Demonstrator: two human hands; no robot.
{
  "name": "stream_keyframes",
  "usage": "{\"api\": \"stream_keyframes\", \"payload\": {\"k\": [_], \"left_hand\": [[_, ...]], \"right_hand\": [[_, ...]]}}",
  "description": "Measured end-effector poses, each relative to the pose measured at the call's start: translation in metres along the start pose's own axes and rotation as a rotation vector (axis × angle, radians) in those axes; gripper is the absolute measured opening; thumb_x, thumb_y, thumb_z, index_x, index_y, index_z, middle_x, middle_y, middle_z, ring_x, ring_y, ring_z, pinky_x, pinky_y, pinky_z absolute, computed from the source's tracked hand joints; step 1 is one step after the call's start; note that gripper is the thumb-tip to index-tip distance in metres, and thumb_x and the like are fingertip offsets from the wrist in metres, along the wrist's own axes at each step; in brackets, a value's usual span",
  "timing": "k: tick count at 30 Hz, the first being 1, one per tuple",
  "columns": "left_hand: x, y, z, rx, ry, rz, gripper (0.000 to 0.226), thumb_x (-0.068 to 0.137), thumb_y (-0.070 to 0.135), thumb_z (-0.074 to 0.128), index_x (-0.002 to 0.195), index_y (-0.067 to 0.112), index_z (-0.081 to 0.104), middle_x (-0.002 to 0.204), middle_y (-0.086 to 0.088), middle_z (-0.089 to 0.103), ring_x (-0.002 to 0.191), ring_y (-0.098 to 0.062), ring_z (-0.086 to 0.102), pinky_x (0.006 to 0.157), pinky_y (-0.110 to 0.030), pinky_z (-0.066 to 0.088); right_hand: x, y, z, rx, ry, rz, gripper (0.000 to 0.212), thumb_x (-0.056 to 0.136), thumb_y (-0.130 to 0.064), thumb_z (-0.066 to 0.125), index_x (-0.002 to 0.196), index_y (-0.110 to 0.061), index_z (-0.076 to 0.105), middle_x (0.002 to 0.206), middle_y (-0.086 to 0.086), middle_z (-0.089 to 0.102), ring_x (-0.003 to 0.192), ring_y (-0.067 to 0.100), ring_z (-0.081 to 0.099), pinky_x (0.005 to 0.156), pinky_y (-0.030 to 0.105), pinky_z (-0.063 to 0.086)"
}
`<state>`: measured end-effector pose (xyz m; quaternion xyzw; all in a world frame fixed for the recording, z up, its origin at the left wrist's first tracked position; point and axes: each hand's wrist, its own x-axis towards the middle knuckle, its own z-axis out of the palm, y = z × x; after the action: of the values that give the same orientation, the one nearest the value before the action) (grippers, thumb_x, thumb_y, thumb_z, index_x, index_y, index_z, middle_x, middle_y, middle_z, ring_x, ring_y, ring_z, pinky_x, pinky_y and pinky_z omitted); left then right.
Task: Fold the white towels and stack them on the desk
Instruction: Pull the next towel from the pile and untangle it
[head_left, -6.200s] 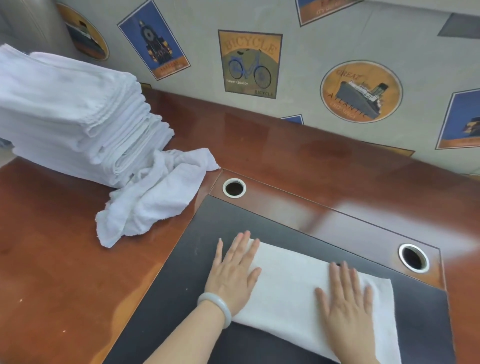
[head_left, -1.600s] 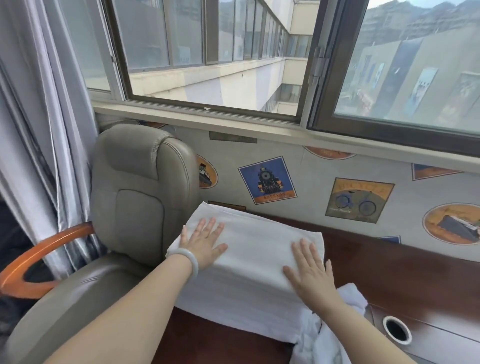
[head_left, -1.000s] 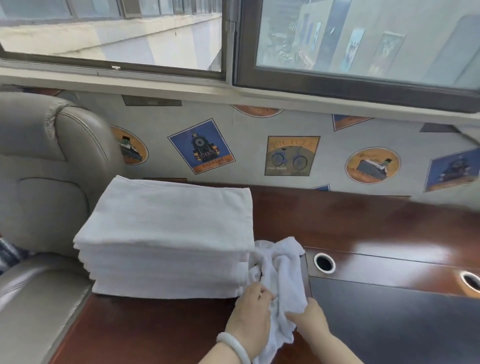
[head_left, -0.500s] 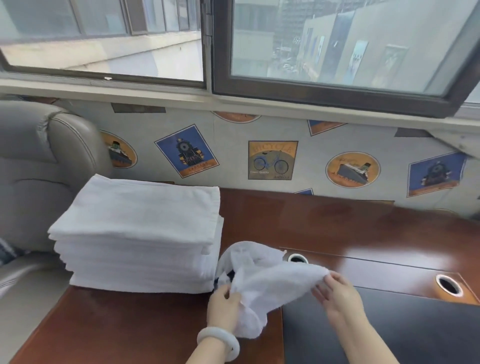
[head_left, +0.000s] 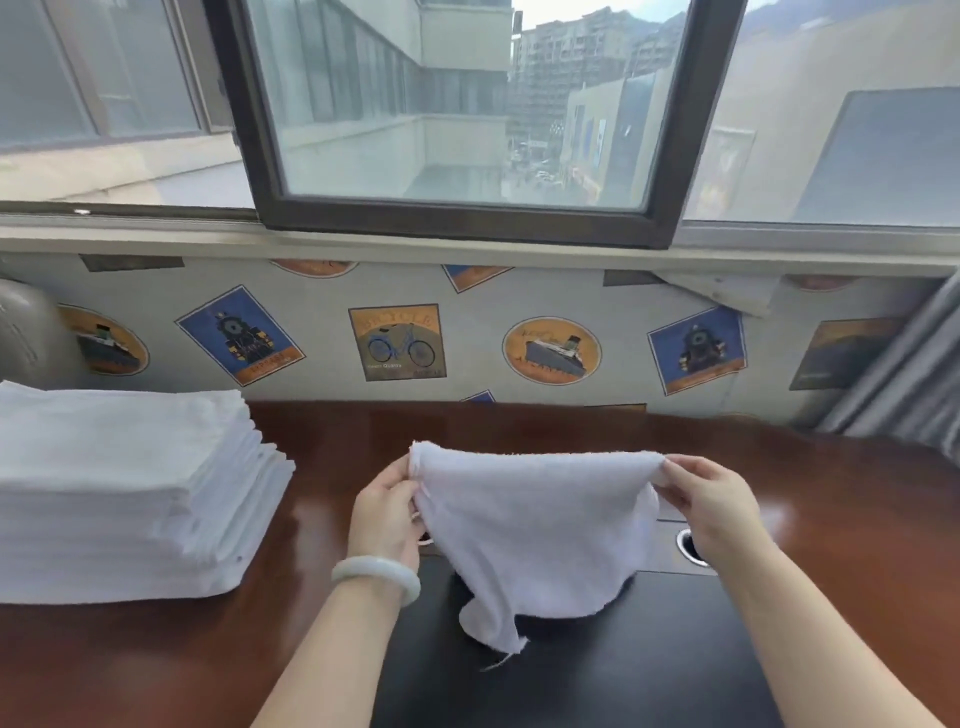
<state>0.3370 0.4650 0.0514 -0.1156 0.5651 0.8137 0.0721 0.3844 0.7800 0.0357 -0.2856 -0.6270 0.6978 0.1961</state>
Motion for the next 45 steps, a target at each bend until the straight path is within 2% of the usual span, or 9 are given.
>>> {"api": "stream_keyframes", "payload": {"k": [6,11,17,21,28,36,39,42,45], "left_hand": [[0.011,-0.045,0.013,0.098,-0.054,-0.301,0.025,0.098,0.006,0.054,0.122,0.002,0.062,0.112,-0.018,0.070,0.100,-0.028,0.065,0.090,-0.040,0.049],[-0.005,-0.080,0.034,0.506,-0.269,-0.129,0.014,0.096,0.020,0.062,0.104,0.017,0.073,0.107,-0.001,0.073,0.100,-0.018,0.067,0.091,-0.031,0.049],[-0.026,-0.098,0.076,0.817,-0.599,0.098,0.031,0.098,0.020,0.056,0.110,0.045,0.070,0.088,0.017,0.056,0.086,0.012,0.055,0.082,-0.011,0.037],[-0.016,-0.116,0.053,1.158,-0.325,0.366,0.029,0.089,0.004,0.046,0.098,0.029,0.057,0.097,0.013,0.049,0.093,-0.010,0.049,0.081,-0.025,0.042],[0.040,-0.056,0.036,1.311,0.123,0.578,0.017,0.081,0.004,0.056,0.076,0.021,0.054,0.086,-0.002,0.051,0.084,-0.026,0.048,0.070,-0.039,0.043],[0.032,-0.057,0.014,1.582,-0.364,0.614,0.035,0.078,-0.008,0.051,0.092,0.016,0.072,0.091,-0.002,0.063,0.091,-0.025,0.053,0.081,-0.037,0.047],[0.012,-0.116,-0.006,1.799,-0.526,0.411,0.038,0.085,-0.003,0.052,0.110,0.019,0.070,0.115,-0.003,0.063,0.110,-0.023,0.056,0.092,-0.030,0.045],[-0.007,-0.166,-0.033,1.863,-0.586,0.288,0.043,0.094,0.008,0.045,0.131,0.025,0.059,0.138,0.002,0.052,0.130,-0.019,0.045,0.109,-0.030,0.032],[-0.022,-0.186,-0.059,1.770,-0.302,0.184,0.058,0.091,0.010,0.026,0.144,0.027,0.041,0.149,0.003,0.035,0.141,-0.022,0.029,0.116,-0.032,0.019]], "right_hand": [[0.022,0.025,-0.029,-0.213,-0.064,0.193,0.018,0.087,0.010,0.057,0.093,-0.001,0.069,0.085,0.014,0.066,0.078,0.025,0.058,0.075,0.033,0.052],[-0.001,0.035,-0.004,-0.912,-0.121,-0.059,0.013,0.090,-0.012,0.056,0.083,-0.019,0.064,0.085,0.002,0.066,0.081,0.020,0.058,0.069,0.031,0.045],[-0.007,0.043,0.043,-0.256,-0.441,0.492,0.028,0.091,-0.022,0.070,0.103,0.003,0.067,0.089,0.015,0.062,0.077,0.026,0.060,0.061,0.030,0.057],[0.000,0.038,0.044,0.257,-0.379,0.709,0.021,0.091,0.007,0.057,0.112,0.010,0.059,0.094,0.017,0.058,0.076,0.024,0.058,0.048,0.023,0.054],[0.020,-0.053,0.019,0.569,-0.281,0.263,0.028,0.096,0.006,0.046,0.116,-0.007,0.061,0.108,0.014,0.059,0.093,0.023,0.061,0.077,0.030,0.059],[-0.018,-0.001,-0.028,-0.716,-0.468,-0.047,0.068,0.082,0.012,0.033,0.113,-0.036,0.070,0.077,-0.008,0.058,0.057,0.007,0.047,0.052,0.016,0.032],[-0.042,0.088,-0.046,-1.100,-0.721,0.107,0.057,0.091,0.003,0.038,0.133,-0.030,0.057,0.125,0.000,0.061,0.098,0.009,0.058,0.073,0.011,0.038],[-0.063,0.148,-0.065,-1.238,-0.869,0.260,0.054,0.097,-0.007,0.040,0.146,-0.028,0.043,0.153,-0.003,0.037,0.139,0.018,0.038,0.109,0.022,0.029],[-0.066,0.163,-0.073,-1.093,-0.813,0.324,0.058,0.089,-0.001,0.040,0.124,-0.043,0.060,0.136,-0.016,0.046,0.116,0.010,0.055,0.095,0.015,0.041]]}}
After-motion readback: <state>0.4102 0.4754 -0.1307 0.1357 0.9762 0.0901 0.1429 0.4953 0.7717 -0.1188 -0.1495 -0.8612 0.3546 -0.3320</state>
